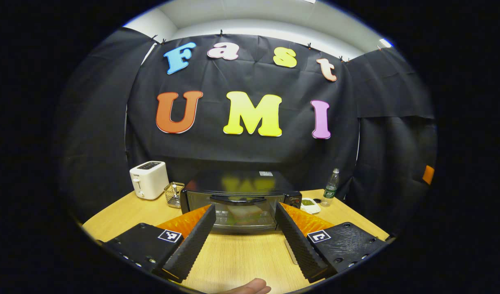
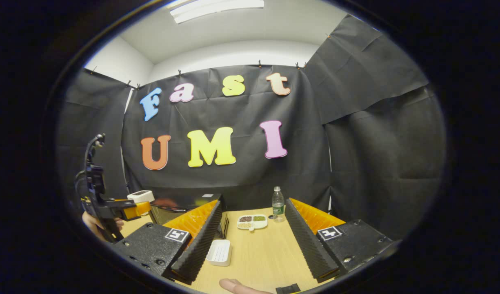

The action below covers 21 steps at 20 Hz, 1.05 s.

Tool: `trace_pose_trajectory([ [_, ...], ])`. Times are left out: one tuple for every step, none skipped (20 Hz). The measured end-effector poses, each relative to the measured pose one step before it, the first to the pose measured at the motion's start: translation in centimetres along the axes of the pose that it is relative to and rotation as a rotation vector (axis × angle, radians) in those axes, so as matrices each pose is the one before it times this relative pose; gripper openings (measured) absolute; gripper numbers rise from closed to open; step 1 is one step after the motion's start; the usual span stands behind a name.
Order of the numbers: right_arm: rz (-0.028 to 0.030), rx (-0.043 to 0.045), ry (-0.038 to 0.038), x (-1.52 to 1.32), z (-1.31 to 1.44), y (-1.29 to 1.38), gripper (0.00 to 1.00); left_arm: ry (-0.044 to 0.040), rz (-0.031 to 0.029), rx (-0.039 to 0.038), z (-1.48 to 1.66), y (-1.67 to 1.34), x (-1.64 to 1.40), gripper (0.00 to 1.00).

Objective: Open the electric oven with the left hand, put the food in, and close the electric oven.

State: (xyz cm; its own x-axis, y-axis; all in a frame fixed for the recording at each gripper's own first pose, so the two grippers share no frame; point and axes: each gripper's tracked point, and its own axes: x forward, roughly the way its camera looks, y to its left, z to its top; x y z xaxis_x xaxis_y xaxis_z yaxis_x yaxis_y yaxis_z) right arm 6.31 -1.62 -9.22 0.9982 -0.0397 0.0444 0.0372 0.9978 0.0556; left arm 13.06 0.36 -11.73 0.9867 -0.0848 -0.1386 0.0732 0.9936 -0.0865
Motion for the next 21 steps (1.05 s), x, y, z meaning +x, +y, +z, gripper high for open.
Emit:
trace_pose_trajectory([
  [0.00225,-0.00243,-0.00383,-0.612,0.203,0.046,0.94,-0.02236,0.00561,0.00949,0.805,-0.121,-1.428,0.96],
  [-0.00412,-0.00062,-0.00331,-0.492,0.177,-0.059,0.94,-0.01859,0.00108,0.00836,0.726,-0.205,-1.459,0.96],
  [-0.00072,-0.00426,-0.00256,-0.461,0.139,-0.013,0.94,-0.01082,0.00278,0.00854,0.572,-0.216,-1.366,0.96],
  [0.00084,-0.00463,-0.00129,-0.413,0.156,0.052,0.94,-0.00477,0.00657,0.01054,0.39,0.212,-0.945,0.96],
  [0.00371,-0.0047,-0.00203,-0.468,0.131,0.332,0.94,-0.00383,0.00774,0.01472,0.342,-0.061,-1.194,0.95],
  [0.00604,-0.00616,-0.00537,-0.515,0.267,0.304,0.94,-0.00326,0.00229,0.01417,0.418,-0.208,-1.07,0.95],
  [0.0027,-0.00552,-0.00712,-0.441,0.222,0.206,0.94,-0.00216,0.00256,0.0076,0.203,-0.191,-1.029,0.95],
  [-0.00266,-0.00713,-0.00068,-0.394,0.054,0.083,0.94,-0.00173,0.00494,-0.00431,0.102,-0.139,-0.906,0.95],
  [0.00141,-0.00734,-0.00091,-0.318,-0.051,0.106,0.94,-0.00766,-0.0033,-0.00234,0.206,-0.29,-0.92,0.95],
  [0.00884,-0.00567,-0.00246,-0.398,0.104,0.521,0.94,-0.00825,-0.00265,-0.00071,0.168,-0.349,-0.698,0.96],
  [0.00827,-0.00099,-0.0034,-0.384,0.297,0.87,0.94,-0.00427,-0.00411,0.00068,0.053,-0.215,-0.817,0.96],
  [0.00777,0.00251,-0.003,-0.485,-0.042,0.481,0.94,0.00342,-0.01366,0.00425,-0.436,-0.48,-0.885,0.96],
  [0.00276,0.0077,-0.00162,-0.21,-0.342,0.262,0.94,-0.00786,-0.00868,0.0094,-0.284,-0.287,-0.741,0.96],
  [0.00841,0.00579,0.00485,-0.318,-0.418,0.391,0.94,-0.01003,-0.00276,0.00724,-0.043,-0.062,-0.679,0.96],
  [0.01559,-0.00249,0.01289,-0.185,-0.716,0.462,0.94,0.00673,-0.00406,0.00082,-0.481,-0.129,-0.468,0.96],
  [0.01209,-0.00634,0.01463,0.024,-0.594,0.379,0.94,0.00952,-0.00059,-0.0053,-0.579,-0.161,-0.474,0.95],
  [0.00277,-0.00307,0.00402,-0.089,-0.232,-0.07,0.94,-0.00356,0.00662,-0.00397,-0.014,0.178,-0.354,0.96],
  [-0.00394,-0.00107,0.0009,-0.036,0.079,-0.087,0.99,-0.00456,0.01082,-0.00236,0.202,0.37,-0.08,0.96],
  [-0.00202,-0.0002,0.00076,0.105,0.04,-0.048,0.94,-0.00603,0.01293,-0.0029,0.115,0.408,-0.154,0.96],
  [-0.00045,0.00022,0.00053,-0.02,0.112,-0.01,0.94,-0.00428,0.01281,-0.00569,0.089,0.324,-0.097,0.96],
  [-0.00187,0.00064,-0.00292,0.089,0.01,-0.059,0.94,0.00011,0.00817,-0.00536,0.046,0.259,-0.036,0.96],
])
